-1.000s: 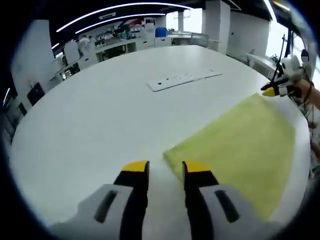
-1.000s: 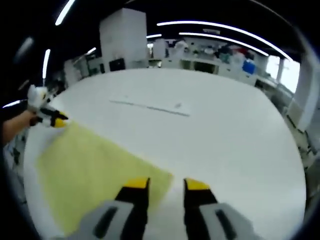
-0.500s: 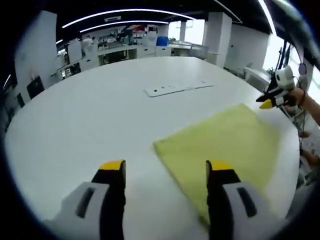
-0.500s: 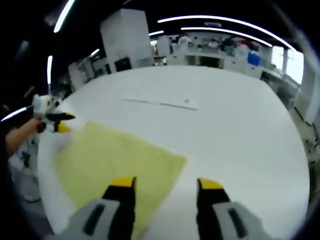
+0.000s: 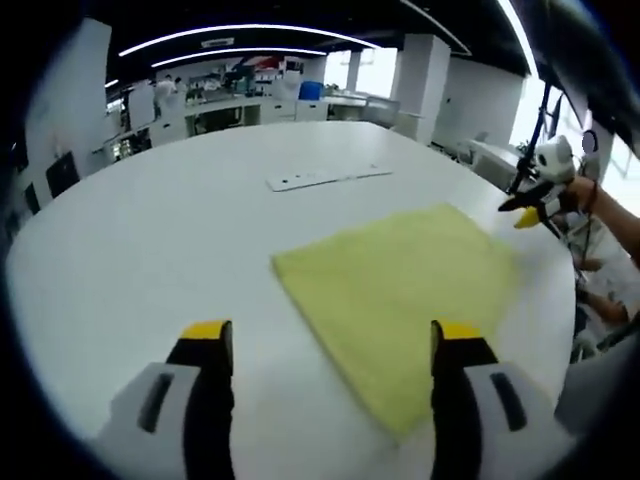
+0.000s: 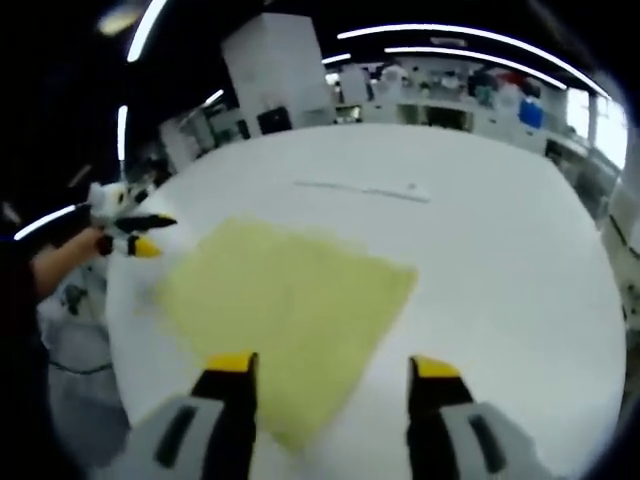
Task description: Fold the garment on the visible template until the final outline fits inside the template.
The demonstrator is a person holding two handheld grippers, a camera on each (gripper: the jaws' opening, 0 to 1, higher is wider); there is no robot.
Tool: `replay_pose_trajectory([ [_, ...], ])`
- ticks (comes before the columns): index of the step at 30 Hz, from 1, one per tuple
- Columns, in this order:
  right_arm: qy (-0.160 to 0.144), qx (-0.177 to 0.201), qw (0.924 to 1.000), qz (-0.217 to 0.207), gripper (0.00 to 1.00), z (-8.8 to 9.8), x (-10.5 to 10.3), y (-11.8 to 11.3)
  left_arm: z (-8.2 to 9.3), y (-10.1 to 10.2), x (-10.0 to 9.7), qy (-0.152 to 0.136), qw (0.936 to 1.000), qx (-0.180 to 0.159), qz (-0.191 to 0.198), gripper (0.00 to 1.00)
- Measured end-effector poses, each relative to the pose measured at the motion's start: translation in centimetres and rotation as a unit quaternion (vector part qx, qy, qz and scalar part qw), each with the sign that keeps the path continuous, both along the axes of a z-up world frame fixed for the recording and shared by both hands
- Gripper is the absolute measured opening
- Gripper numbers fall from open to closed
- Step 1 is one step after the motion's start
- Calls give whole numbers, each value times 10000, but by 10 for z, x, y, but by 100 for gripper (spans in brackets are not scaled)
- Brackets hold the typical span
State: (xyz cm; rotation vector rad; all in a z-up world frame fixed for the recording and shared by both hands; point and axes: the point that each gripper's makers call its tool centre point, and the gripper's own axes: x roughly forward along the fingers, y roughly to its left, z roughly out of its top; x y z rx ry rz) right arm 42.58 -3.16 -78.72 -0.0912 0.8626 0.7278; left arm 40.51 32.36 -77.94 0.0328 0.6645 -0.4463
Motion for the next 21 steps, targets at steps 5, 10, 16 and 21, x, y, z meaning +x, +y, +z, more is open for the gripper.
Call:
replay_pose_trajectory([
  [5, 88, 65, 9999, 101, 58, -4, -21, 1, -4, -8, -23, 23, 9998, -48, -200, 75],
  [10, 142, 113, 9998, 114, 56, -8, -36, 0, -9, -14, -40, 52, 9995, -76, -309, 73],
  [16, 278, 152, 9994, 117, 51, -18, -49, -1, -20, -20, -53, 140, 9990, -154, -394, 66],
  [21, 330, 128, 9993, 138, 45, -27, -55, -2, -29, -23, -61, 255, 9986, -332, -335, 57],
])
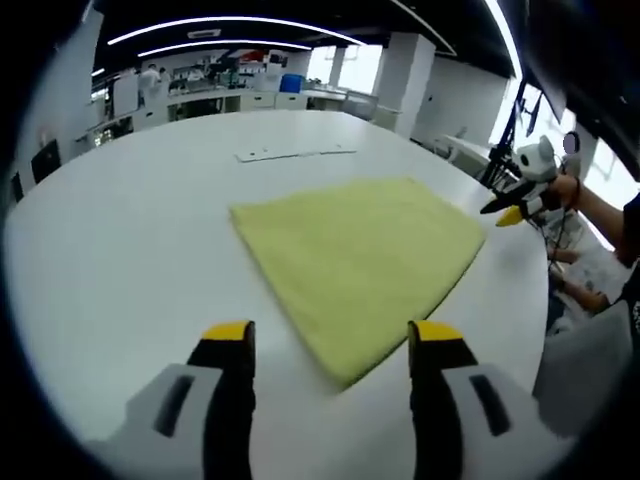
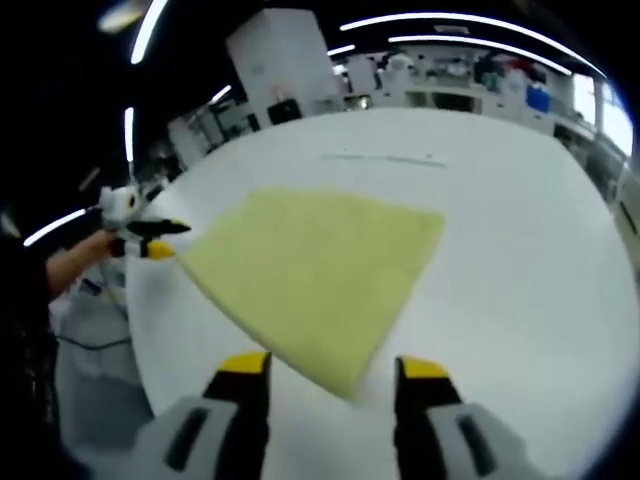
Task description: Fold the garment on the visible template until the final outline fits inside the template.
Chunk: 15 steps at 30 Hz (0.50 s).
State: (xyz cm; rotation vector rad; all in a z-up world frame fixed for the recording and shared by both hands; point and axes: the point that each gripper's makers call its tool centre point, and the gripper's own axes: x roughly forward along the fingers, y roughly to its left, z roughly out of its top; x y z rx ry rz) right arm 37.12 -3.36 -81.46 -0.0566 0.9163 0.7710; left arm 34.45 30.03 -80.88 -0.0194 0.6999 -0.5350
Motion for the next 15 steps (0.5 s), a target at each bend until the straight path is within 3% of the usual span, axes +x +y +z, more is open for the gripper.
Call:
replay_pose_trajectory([
  [11, 44, -121, 9999, -64, 25, -15, -12, -5, -21, 1, -15, 254, 9997, -47, -7, 38],
  [13, 36, -98, 9999, -66, 19, -16, -11, -6, -23, -1, -18, 377, 9987, -304, 152, 32],
  [15, 23, -82, 9999, -61, 14, -17, -11, -5, -24, 1, -18, 401, 9985, -337, 173, 26],
])
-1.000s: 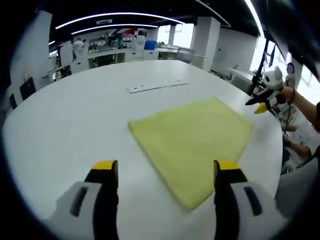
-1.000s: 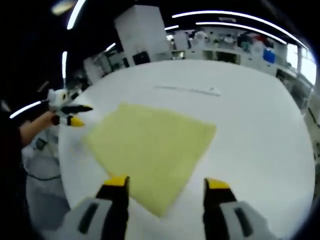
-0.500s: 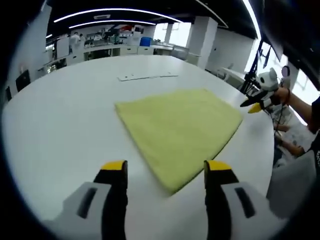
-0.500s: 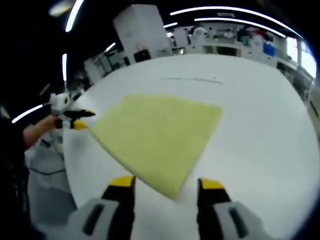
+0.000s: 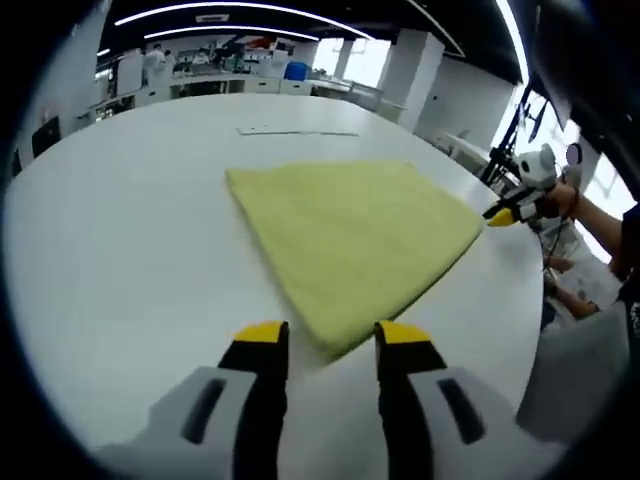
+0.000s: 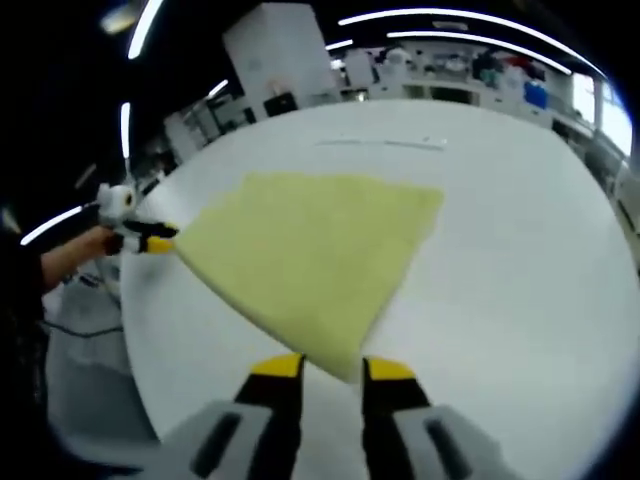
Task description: Fold the garment on the visible template until the final outline fits inside the template.
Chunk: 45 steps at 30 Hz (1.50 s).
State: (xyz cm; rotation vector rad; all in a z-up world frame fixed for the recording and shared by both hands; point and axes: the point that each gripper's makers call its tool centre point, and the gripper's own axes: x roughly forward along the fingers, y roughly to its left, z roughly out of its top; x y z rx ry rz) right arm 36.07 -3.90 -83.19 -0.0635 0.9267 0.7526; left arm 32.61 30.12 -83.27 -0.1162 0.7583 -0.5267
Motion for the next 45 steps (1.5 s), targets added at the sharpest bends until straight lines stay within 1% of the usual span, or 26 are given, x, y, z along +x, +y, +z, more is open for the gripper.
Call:
replay_pose_trajectory([
  [1, 5, 3, 10000, 32, 12, -2, 1, 1, -1, 1, 0, -20, 10000, 24, -6, 22],
  [3, 33, -38, 10000, 80, 9, -4, -1, 1, -4, 2, -2, -14, 9999, 110, -87, 18],
  [5, -7, -79, 9999, 120, 7, -5, 0, 0, -3, 0, -5, 7, 9999, 63, -120, 14],
  [8, -44, -80, 9999, 120, 1, -4, 0, 1, -6, -1, -8, 35, 9997, 83, -227, 6],
  [10, -127, -129, 9997, 141, 0, -3, 1, 0, -6, -3, -9, 40, 9996, 65, -272, 2],
  [14, -123, -98, 9997, 177, 0, -2, -2, 2, -5, -4, -10, 26, 9995, 50, -296, 1],
  [16, -123, -87, 9997, 198, 0, -2, -3, 1, -2, -4, -10, -20, 9993, 133, -338, 1],
  [18, -103, -61, 9997, 206, 0, -1, -7, 1, -3, -3, -10, -26, 9993, 141, -339, 1],
  [27, -44, 6, 9998, 173, 0, 0, -13, -3, -2, -6, -21, -5, 9987, 238, -457, 0],
  [33, -34, 65, 9999, 134, 0, 1, -19, -3, -2, -3, -22, -10, 9984, 273, -491, 0],
  [40, 1, 117, 9998, 175, 0, 1, -23, -5, -2, -4, -26, -27, 9979, 348, -552, 0],
  [44, -32, 88, 9998, 203, 0, 2, -26, -5, -1, -5, -28, -55, 9982, 329, -499, 1],
  [45, -38, 78, 9998, 154, 0, 2, -25, -5, -1, -5, -28, -60, 9984, 317, -471, 1],
])
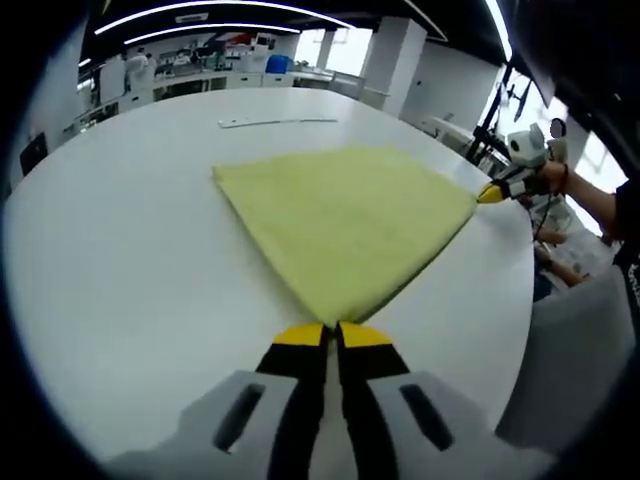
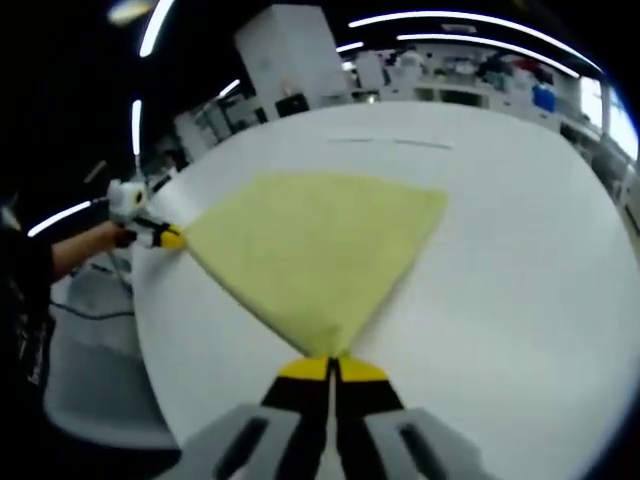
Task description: Fold the garment on the visible template until the final outline fits inside the template.
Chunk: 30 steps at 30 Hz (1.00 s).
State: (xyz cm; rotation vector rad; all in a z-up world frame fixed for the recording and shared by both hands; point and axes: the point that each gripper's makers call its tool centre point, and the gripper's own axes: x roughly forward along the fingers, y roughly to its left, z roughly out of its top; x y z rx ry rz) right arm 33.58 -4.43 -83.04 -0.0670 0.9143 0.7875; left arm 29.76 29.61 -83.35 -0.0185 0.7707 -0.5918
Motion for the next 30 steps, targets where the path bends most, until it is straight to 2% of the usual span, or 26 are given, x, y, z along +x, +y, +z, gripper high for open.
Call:
replay_pose_trajectory([
  [2, 57, 40, 9998, -184, 0, 0, 2, 0, 2, 1, 2, -91, 10000, 8, -5, 1],
  [5, 38, 99, 9998, -147, 1, 2, 0, 2, 2, 2, 2, -165, 9998, 56, -19, 2],
  [8, -84, 63, 9998, -186, 16, 5, 3, 2, 3, 3, 3, -236, 9997, 89, 1, 7],
  [10, -138, 66, 9997, -205, 22, 7, 4, 2, 6, 4, 5, -285, 9995, 77, 58, 14],
  [15, -346, 38, 9991, -235, 48, 17, 5, 3, 15, 4, 7, -414, 9991, 48, 126, 34],
  [17, -393, 26, 9990, -212, 56, 22, 3, 4, 17, 4, 8, -477, 9987, 49, 158, 38],
  [23, -623, 104, 9979, -121, 71, 46, -2, 11, 35, 1, 9, -646, 9977, 44, 190, 55],
  [30, -972, 53, 9952, -75, 85, 77, -3, 10, 63, 1, 1, -871, 9956, -135, 314, 73],
])
